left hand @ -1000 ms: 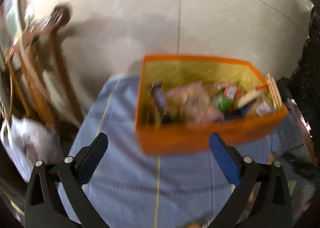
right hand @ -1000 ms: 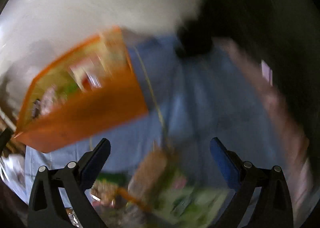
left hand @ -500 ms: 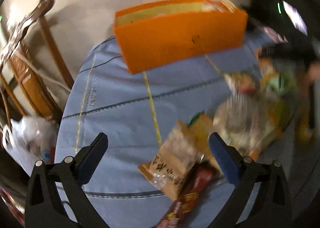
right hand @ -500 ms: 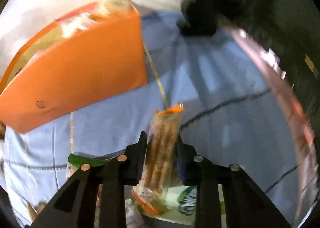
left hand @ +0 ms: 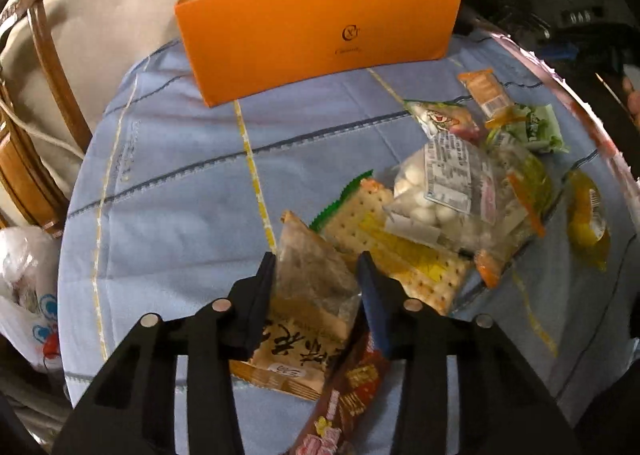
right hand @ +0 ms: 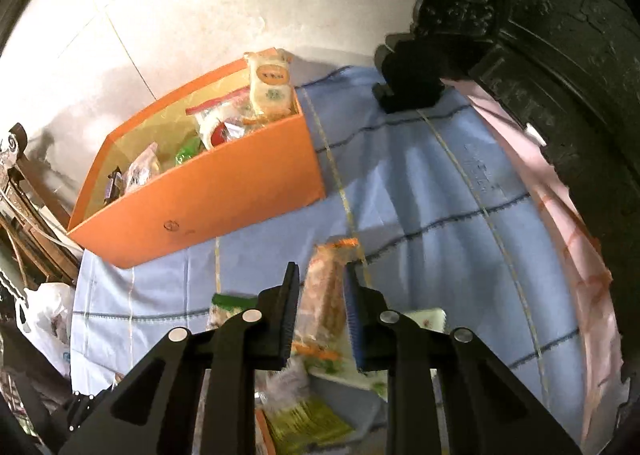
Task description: Organize snacks
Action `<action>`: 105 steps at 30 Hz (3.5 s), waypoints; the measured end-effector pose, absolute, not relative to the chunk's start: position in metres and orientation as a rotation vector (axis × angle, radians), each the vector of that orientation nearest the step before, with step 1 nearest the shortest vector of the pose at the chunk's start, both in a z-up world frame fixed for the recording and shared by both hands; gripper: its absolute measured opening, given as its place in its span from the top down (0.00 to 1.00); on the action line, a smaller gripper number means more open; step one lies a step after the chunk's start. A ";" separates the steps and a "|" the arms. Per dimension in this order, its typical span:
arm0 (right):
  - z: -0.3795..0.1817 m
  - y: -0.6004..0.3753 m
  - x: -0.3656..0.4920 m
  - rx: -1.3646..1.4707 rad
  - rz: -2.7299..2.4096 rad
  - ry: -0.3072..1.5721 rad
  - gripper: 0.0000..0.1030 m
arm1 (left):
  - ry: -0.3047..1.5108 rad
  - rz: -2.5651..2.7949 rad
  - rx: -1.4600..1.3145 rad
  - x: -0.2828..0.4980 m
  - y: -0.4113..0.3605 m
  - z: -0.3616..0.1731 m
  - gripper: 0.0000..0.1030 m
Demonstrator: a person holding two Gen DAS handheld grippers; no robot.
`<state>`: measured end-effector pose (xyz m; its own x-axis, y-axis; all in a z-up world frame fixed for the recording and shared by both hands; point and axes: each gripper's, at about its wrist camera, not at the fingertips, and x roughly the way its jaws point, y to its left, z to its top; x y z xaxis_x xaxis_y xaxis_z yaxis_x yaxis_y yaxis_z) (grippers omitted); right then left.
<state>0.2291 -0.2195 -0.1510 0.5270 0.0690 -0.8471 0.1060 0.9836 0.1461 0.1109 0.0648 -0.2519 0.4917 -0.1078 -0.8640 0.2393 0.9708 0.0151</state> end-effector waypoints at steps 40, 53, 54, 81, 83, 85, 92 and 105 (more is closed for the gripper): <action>-0.107 -0.217 0.214 0.131 -0.069 0.799 0.78 | 1.002 -0.107 0.306 0.088 0.097 -0.232 0.07; -0.105 -0.221 0.209 0.130 -0.078 0.804 0.78 | 1.043 -0.118 0.198 0.104 0.109 -0.238 0.45; -0.104 -0.220 0.208 0.130 -0.073 0.800 0.78 | 1.037 -0.110 0.192 0.104 0.110 -0.233 0.45; -0.045 -0.135 0.379 -0.025 0.370 0.789 0.71 | 0.717 0.037 -0.024 0.344 0.068 -0.094 0.34; -0.052 -0.130 0.385 -0.063 0.336 0.799 0.04 | 0.742 0.065 -0.013 0.353 0.068 -0.097 0.05; -0.054 -0.132 0.384 -0.071 0.286 0.816 0.04 | 0.717 0.120 0.007 0.349 0.072 -0.096 0.04; -0.065 -0.183 0.312 -0.031 0.237 0.902 0.03 | 0.774 0.139 -0.024 0.300 0.096 -0.102 0.04; -0.218 -0.242 0.215 -0.425 0.515 1.051 0.04 | 0.931 -0.024 0.109 0.179 0.078 -0.154 0.04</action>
